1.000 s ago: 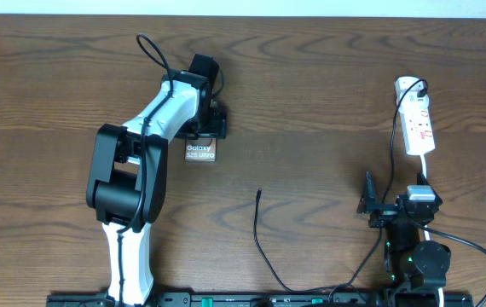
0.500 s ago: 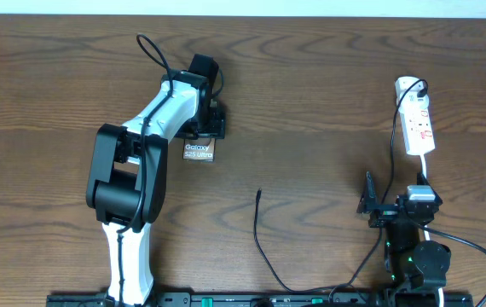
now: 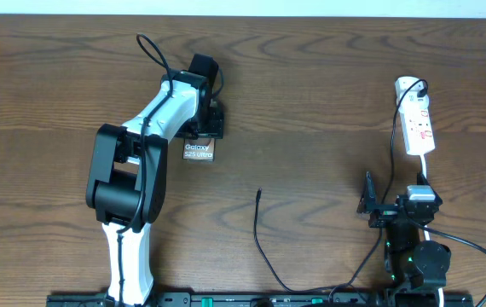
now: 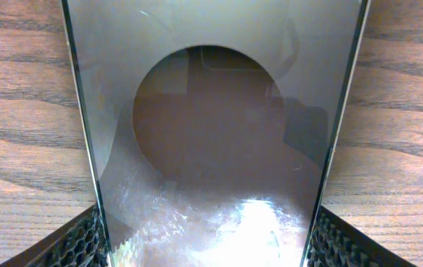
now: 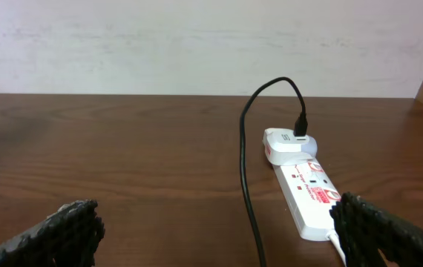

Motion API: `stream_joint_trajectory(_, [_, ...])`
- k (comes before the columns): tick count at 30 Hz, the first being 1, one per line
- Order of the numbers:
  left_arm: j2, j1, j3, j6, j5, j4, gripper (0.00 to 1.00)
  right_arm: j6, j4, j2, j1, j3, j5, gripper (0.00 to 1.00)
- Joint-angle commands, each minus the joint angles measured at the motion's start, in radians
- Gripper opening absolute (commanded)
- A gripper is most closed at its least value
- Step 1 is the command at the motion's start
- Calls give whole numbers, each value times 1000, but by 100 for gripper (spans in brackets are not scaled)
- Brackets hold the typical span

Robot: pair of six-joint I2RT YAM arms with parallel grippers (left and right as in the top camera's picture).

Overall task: Plug charger to phone and switch on socket
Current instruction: 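Close the left gripper on the phone's sides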

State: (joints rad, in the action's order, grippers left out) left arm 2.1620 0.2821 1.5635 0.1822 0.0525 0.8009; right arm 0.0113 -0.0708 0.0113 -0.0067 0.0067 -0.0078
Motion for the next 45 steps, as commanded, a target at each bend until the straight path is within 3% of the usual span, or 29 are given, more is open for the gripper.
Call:
stream_joint_trajectory(1, [12, -4, -23, -13, 14, -7, 72, -7, -4, -6, 8, -2, -5, 99])
stream_joint_trajectory(11, [12, -4, -23, -13, 14, -7, 66, -6, -4, -6, 8, -2, -5, 99])
stream_joint_trajectory(19, [12, -4, -23, -13, 14, -7, 51, -6, -4, -6, 8, -2, -5, 99])
stream_joint_trajectory(31, [12, -4, -23, -13, 14, -6, 8, -6, -5, -6, 8, -2, -5, 99])
stream_joint_trajectory(45, [11, -4, -14, -13, 14, 0, 7, -6, -4, -6, 8, -2, -5, 99])
